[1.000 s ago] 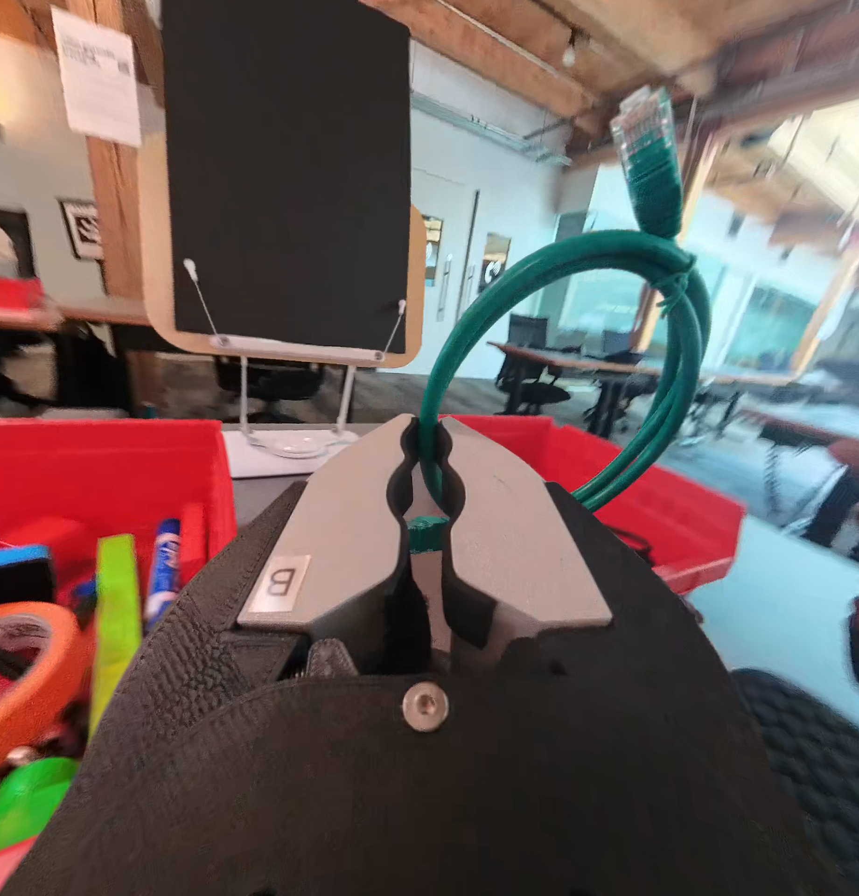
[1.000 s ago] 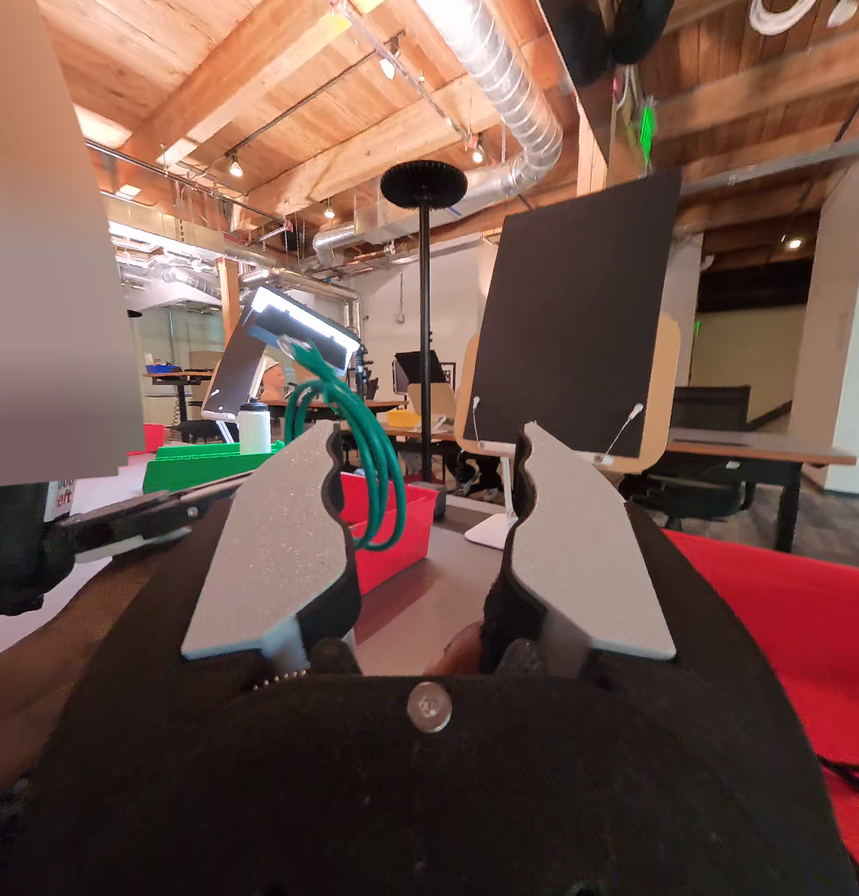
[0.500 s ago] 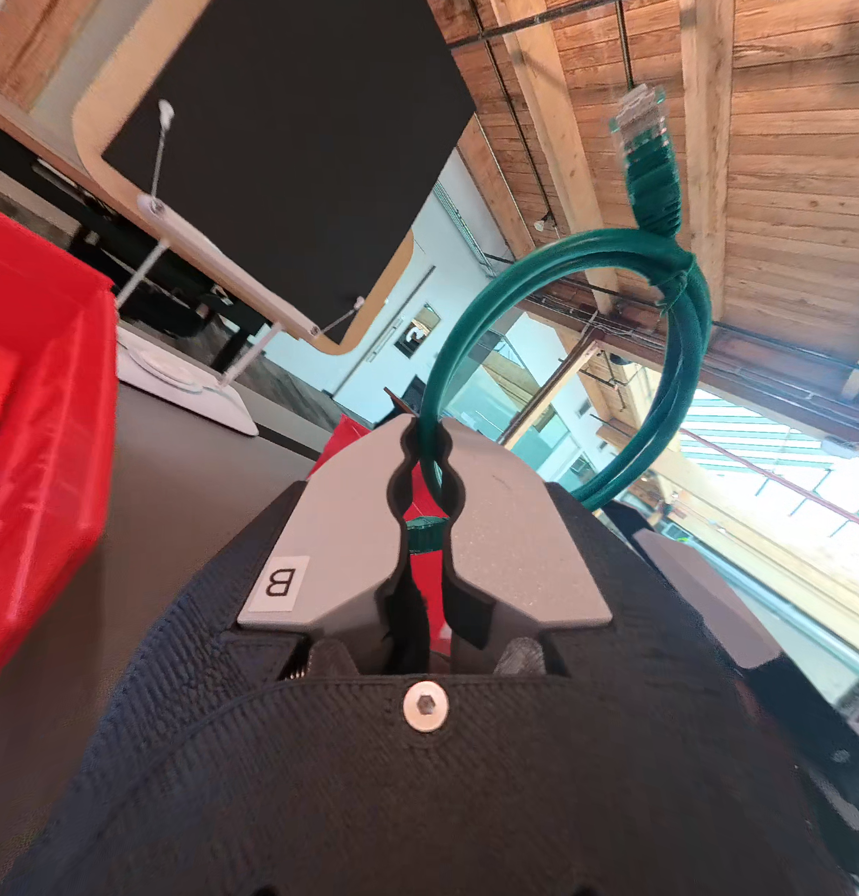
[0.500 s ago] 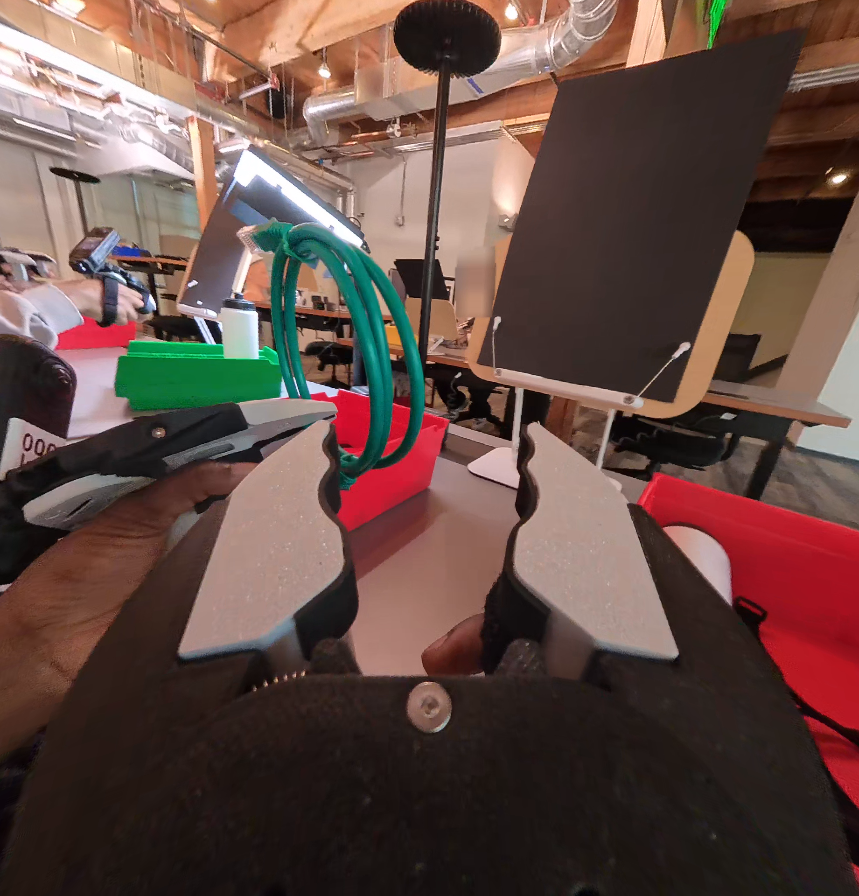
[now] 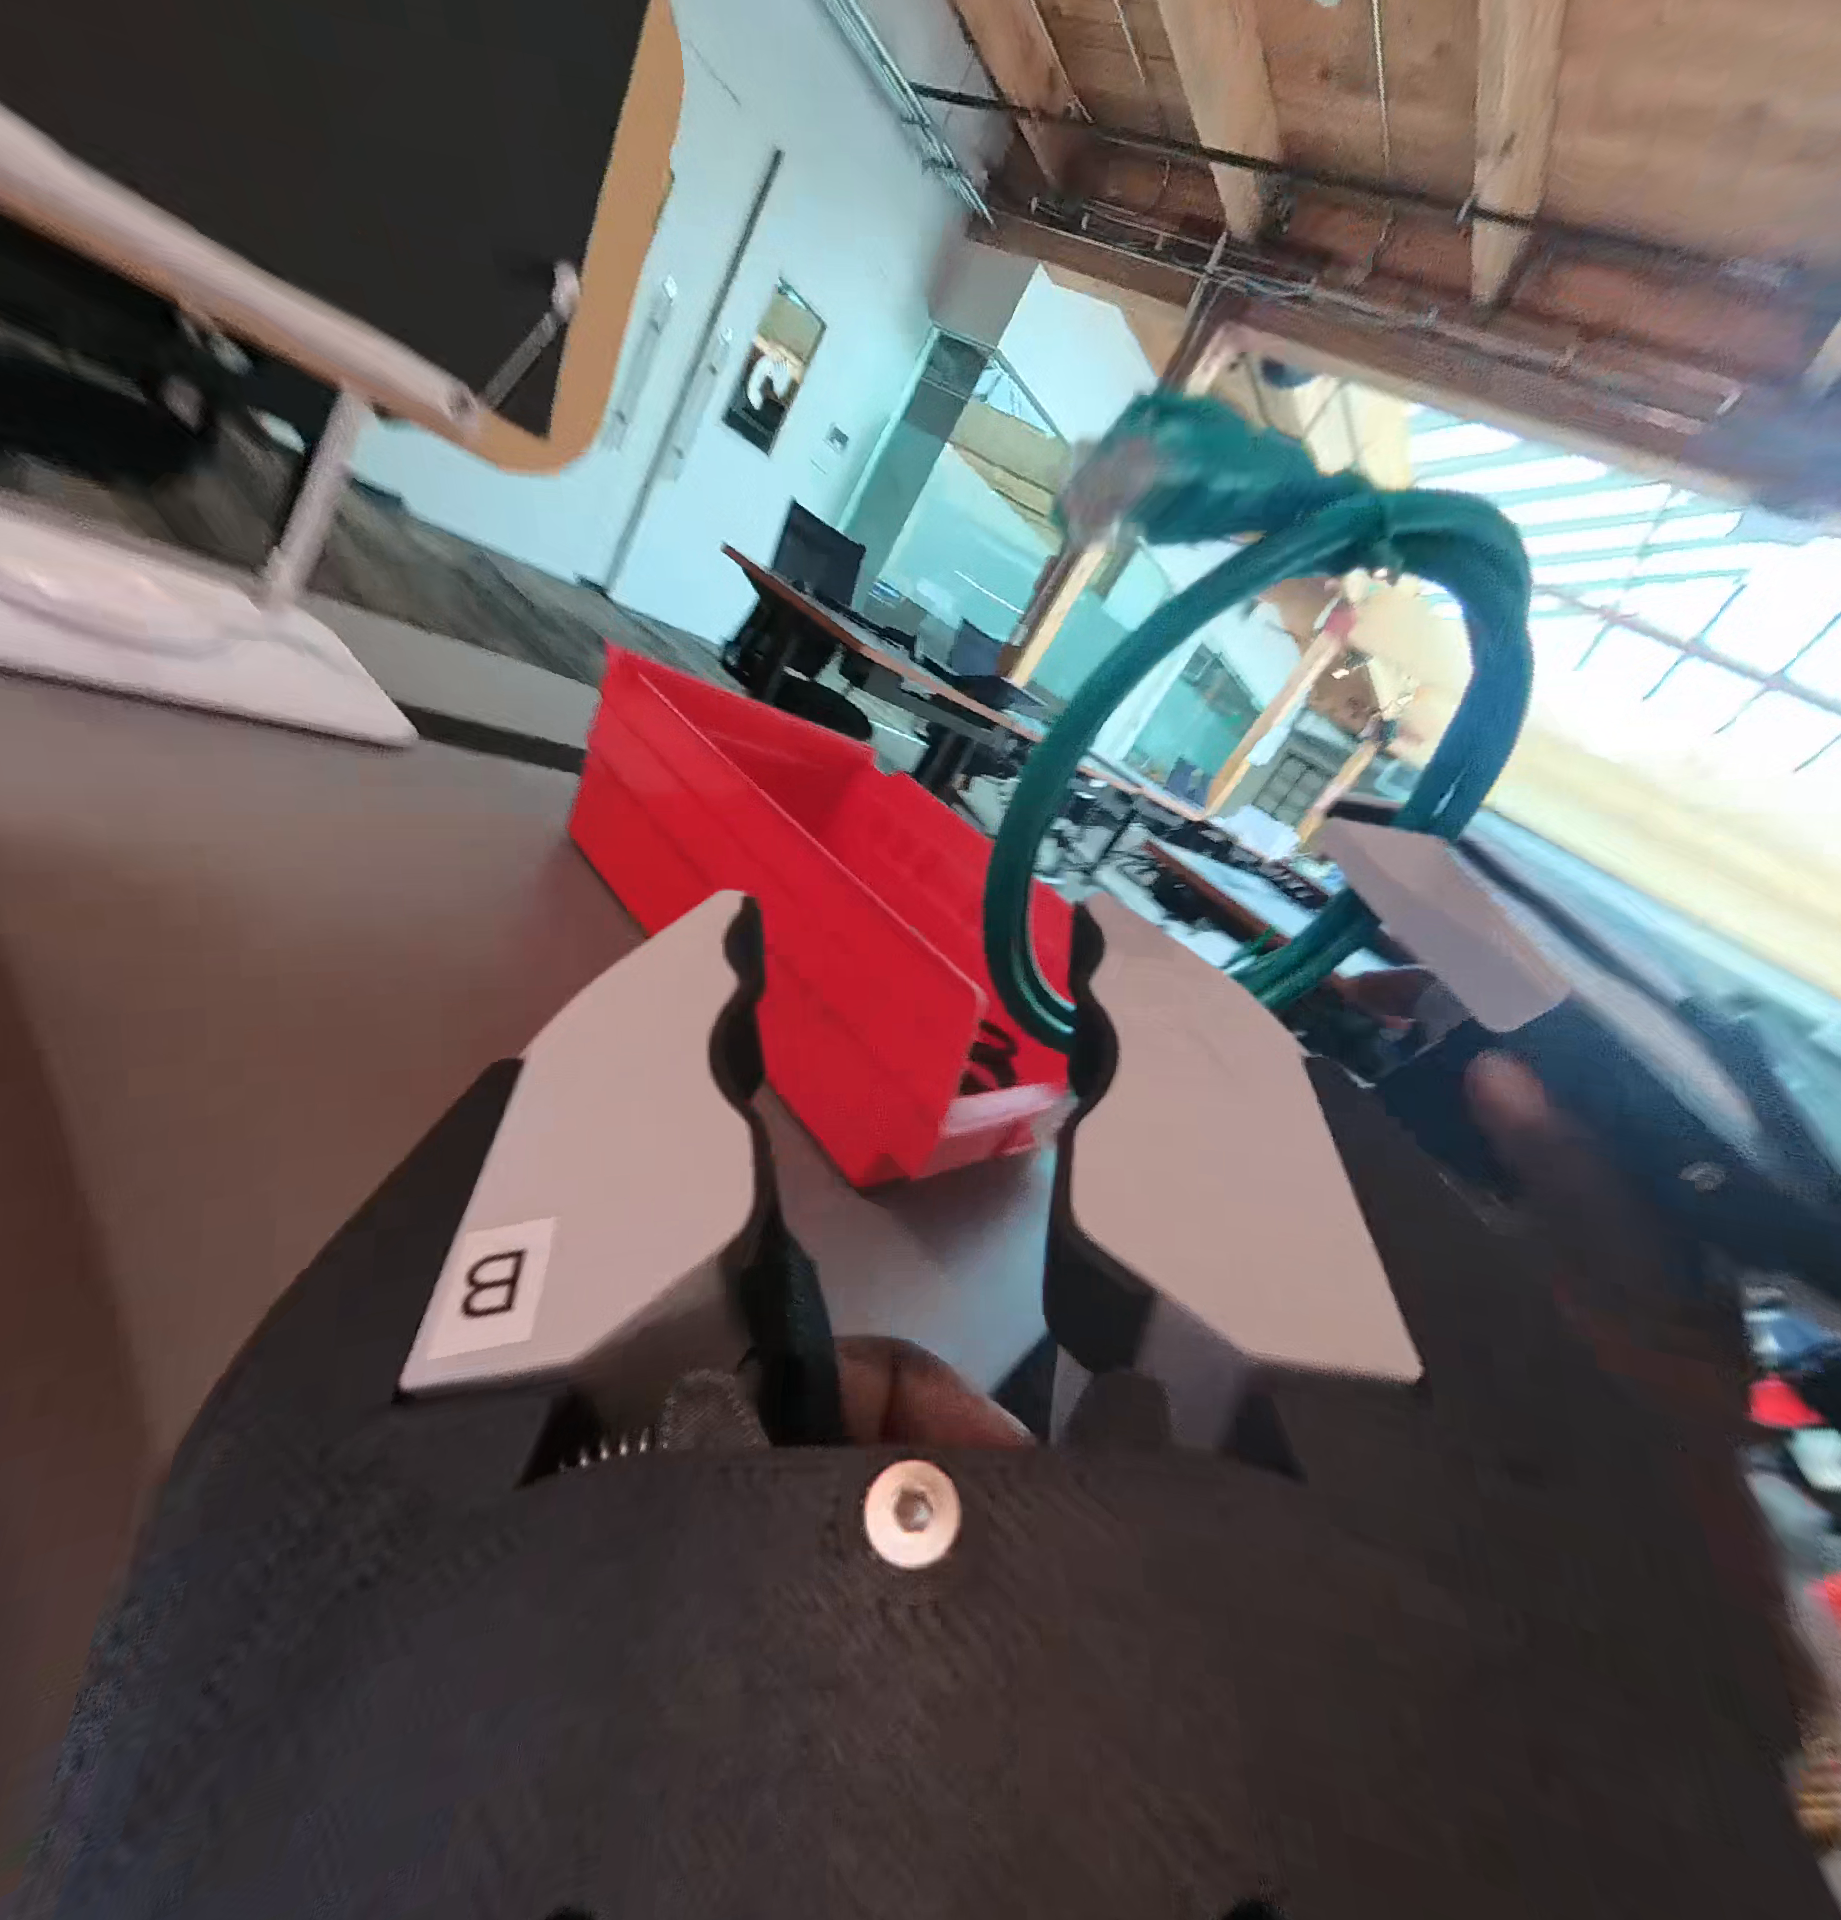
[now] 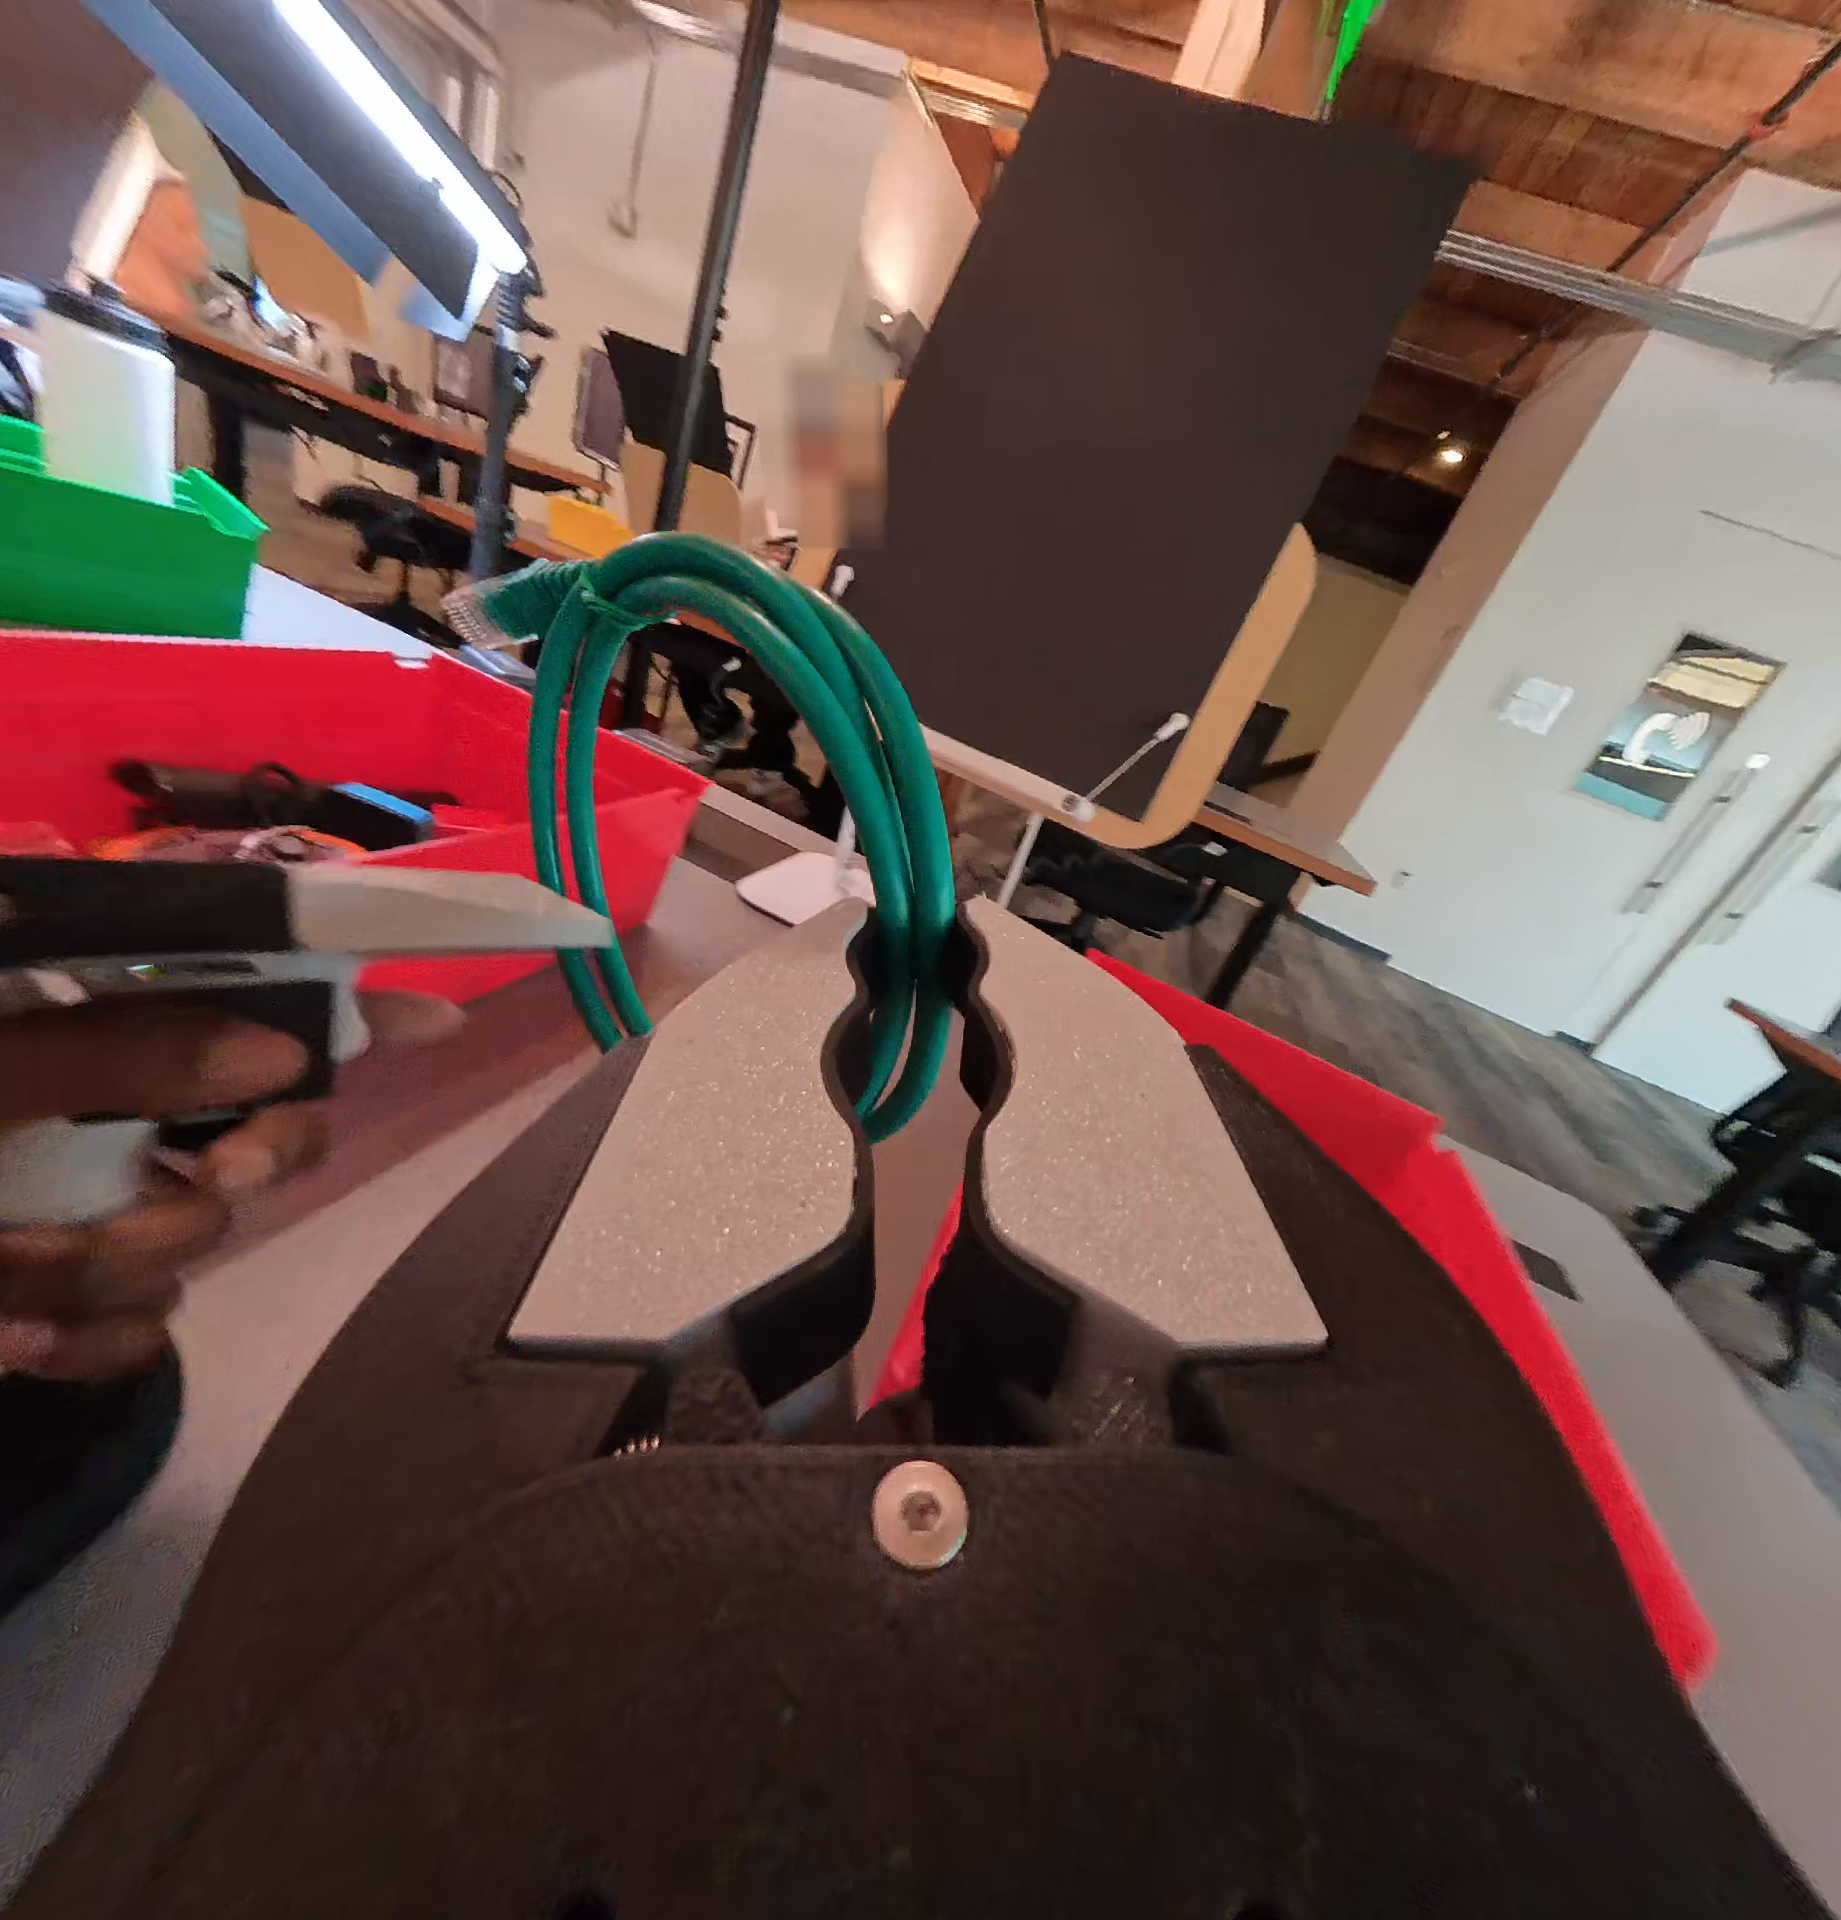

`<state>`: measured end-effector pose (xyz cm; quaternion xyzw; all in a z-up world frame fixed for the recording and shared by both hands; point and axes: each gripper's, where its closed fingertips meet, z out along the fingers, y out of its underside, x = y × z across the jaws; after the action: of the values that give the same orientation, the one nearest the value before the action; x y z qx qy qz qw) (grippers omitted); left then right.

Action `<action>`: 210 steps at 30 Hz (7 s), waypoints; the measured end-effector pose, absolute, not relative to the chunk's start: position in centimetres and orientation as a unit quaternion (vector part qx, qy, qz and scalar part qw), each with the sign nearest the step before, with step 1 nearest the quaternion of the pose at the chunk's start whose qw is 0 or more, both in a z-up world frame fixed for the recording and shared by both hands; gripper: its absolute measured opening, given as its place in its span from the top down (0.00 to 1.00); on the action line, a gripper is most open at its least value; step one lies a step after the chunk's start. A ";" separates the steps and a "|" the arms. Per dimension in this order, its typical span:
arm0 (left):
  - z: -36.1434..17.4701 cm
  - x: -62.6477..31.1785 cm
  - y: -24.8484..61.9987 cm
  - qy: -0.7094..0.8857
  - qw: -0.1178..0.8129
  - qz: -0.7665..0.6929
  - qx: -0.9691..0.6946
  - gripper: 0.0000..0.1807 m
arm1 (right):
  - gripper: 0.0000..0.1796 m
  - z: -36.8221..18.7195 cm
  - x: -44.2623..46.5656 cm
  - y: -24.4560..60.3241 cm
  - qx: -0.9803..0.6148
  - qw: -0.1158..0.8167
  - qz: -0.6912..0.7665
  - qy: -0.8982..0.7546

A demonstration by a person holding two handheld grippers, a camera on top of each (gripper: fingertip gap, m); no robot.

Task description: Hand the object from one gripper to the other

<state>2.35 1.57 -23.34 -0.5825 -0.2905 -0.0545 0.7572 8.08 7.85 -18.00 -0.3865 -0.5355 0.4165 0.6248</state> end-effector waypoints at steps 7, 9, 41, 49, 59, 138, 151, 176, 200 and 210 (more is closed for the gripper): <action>-18.1 2.2 -2.8 -0.116 0.729 0.326 -0.591 0.57 | 0.93 -18.4 8.5 9.4 -0.393 0.641 0.325 -0.573; -17.7 3.5 -2.4 -0.063 0.695 0.391 -0.600 0.58 | 0.93 -19.1 8.2 9.0 -0.389 0.636 0.303 -0.593; -20.6 1.5 -1.3 -0.141 0.671 0.340 -0.643 0.93 | 0.66 -16.8 9.7 3.7 -0.260 0.631 0.458 -0.570; -18.8 1.0 -3.0 -0.239 0.789 0.140 -0.548 0.93 | 0.64 -15.3 11.2 3.9 -0.269 0.571 0.588 -0.506; -17.8 0.1 -5.3 -0.339 0.860 -0.108 -0.365 0.93 | 0.66 -15.2 11.3 4.0 -0.289 0.493 0.675 -0.467; -23.5 5.3 2.3 0.161 0.471 0.587 -0.639 0.97 | 0.95 -24.6 8.3 5.1 -0.312 0.516 0.257 -0.755; -21.3 0.4 -1.7 -0.247 0.711 0.297 -0.587 0.97 | 0.47 -18.1 8.2 5.5 -0.397 0.486 0.646 -0.434; -20.6 1.9 -1.1 -0.201 0.750 0.193 -0.600 0.56 | 0.93 -18.4 8.7 8.7 -0.355 0.673 0.370 -0.533; -23.5 4.8 1.0 0.101 0.505 0.477 -0.712 0.71 | 0.92 -23.0 8.0 2.6 -0.232 0.613 0.261 -0.709; -23.4 4.2 0.7 0.092 0.493 0.502 -0.704 0.94 | 0.92 -23.1 8.3 1.7 -0.220 0.597 0.284 -0.718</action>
<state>4.16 0.72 -23.43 -0.7043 0.0917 0.5024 0.4931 8.32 1.72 -23.15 -0.2202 -0.7176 0.2841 0.5966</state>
